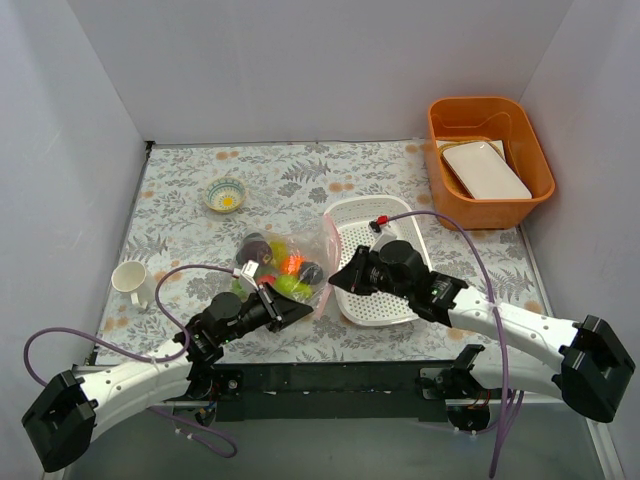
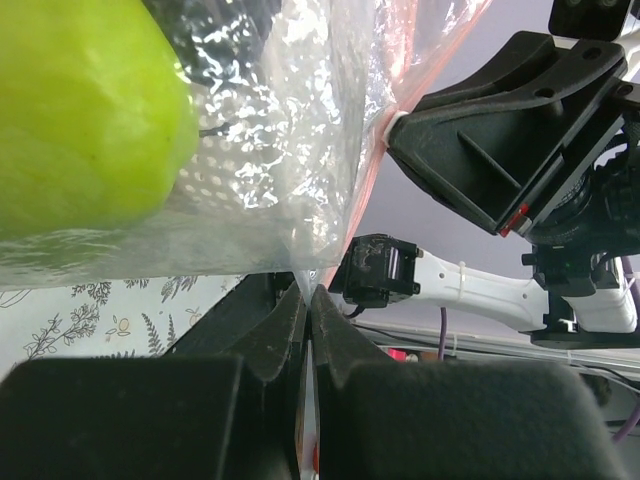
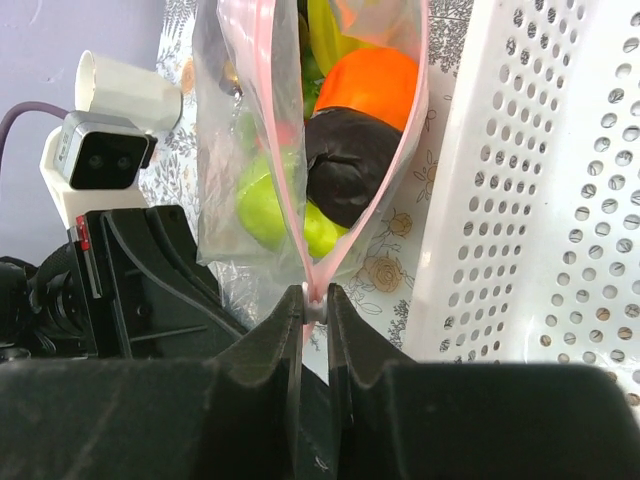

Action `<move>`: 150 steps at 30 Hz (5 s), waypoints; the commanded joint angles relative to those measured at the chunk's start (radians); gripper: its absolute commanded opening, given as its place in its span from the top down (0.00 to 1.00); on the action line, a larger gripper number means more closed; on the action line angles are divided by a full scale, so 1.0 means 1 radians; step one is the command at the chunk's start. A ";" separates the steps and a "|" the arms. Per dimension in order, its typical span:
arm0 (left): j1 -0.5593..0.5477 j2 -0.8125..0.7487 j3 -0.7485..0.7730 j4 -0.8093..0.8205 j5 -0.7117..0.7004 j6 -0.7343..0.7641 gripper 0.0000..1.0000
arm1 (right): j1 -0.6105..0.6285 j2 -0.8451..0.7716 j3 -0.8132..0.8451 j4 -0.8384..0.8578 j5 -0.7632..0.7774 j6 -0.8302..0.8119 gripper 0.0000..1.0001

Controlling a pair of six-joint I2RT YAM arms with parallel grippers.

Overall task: Place the food in the zip-top bag and seal the zipper
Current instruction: Zip the zipper food storage bag at the center of the board.

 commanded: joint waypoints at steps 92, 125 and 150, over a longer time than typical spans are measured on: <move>-0.008 -0.243 -0.045 -0.333 0.003 -0.124 1.00 | -0.303 0.228 0.248 0.162 -0.134 -0.206 0.91; -0.008 -0.280 -0.065 -0.363 -0.017 -0.137 1.00 | -0.338 0.294 0.329 0.149 -0.080 -0.271 0.90; -0.008 -0.225 0.013 -0.409 -0.049 -0.039 0.73 | -0.361 0.309 0.360 0.073 -0.092 -0.319 0.66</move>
